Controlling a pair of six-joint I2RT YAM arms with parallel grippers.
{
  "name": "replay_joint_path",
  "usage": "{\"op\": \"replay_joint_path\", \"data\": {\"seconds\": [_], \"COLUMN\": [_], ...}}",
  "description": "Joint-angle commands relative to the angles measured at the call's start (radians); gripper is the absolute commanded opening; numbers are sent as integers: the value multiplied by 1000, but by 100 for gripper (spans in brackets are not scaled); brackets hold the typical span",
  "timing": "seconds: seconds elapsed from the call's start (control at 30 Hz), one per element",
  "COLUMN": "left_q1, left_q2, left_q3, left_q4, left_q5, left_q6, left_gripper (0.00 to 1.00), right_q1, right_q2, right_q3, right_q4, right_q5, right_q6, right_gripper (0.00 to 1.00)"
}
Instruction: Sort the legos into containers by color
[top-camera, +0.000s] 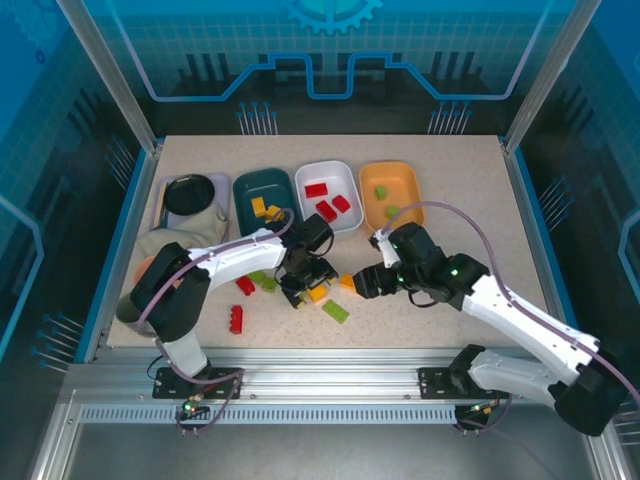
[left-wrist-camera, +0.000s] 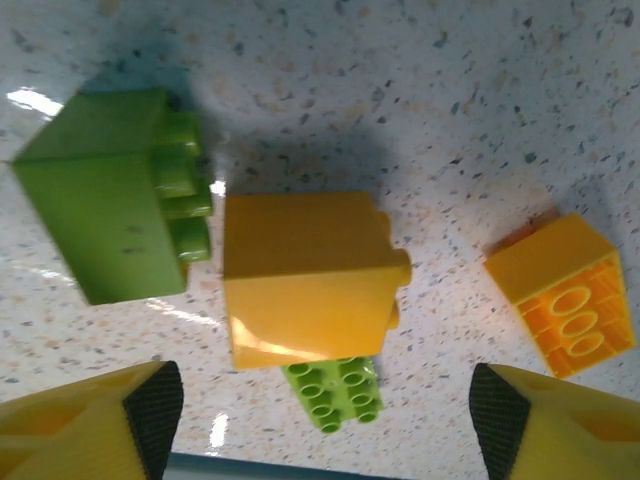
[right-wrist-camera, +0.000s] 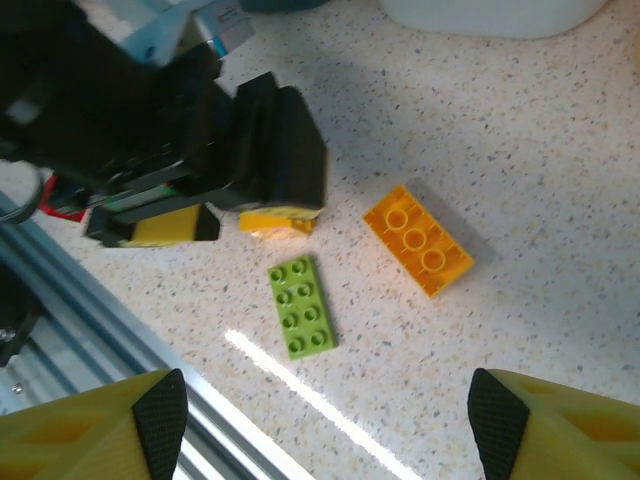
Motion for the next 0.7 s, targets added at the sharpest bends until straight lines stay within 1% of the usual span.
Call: {"op": "replay_joint_path", "data": {"seconds": [0.0,0.17,0.37,0.5,0.67], "left_q1": [-12,-31,-40,-50,-49], "left_q2": [43,69,94,69,-33], "left_q3": [30,31,41,65,142], "left_q4": [-12,-38,-20,-40,-135], "left_q5": [-37,-59,-85,-115,-227], "left_q6": [-36,-39,-19,2,66], "left_gripper": [74,66,51,43,41], "right_q1": [-4,-19,-32,-33,-34], "right_q2": [-61,-116,-124,-125,-127], "right_q3": [-30,-47,-45,-38,-5], "right_q4": [-32,-65,-69,-70,-64], "right_q5": [-55,-56,-59,-56,-55], "right_q6": [5,16,20,26,32], "right_gripper": [78,78,78,77,76]}}
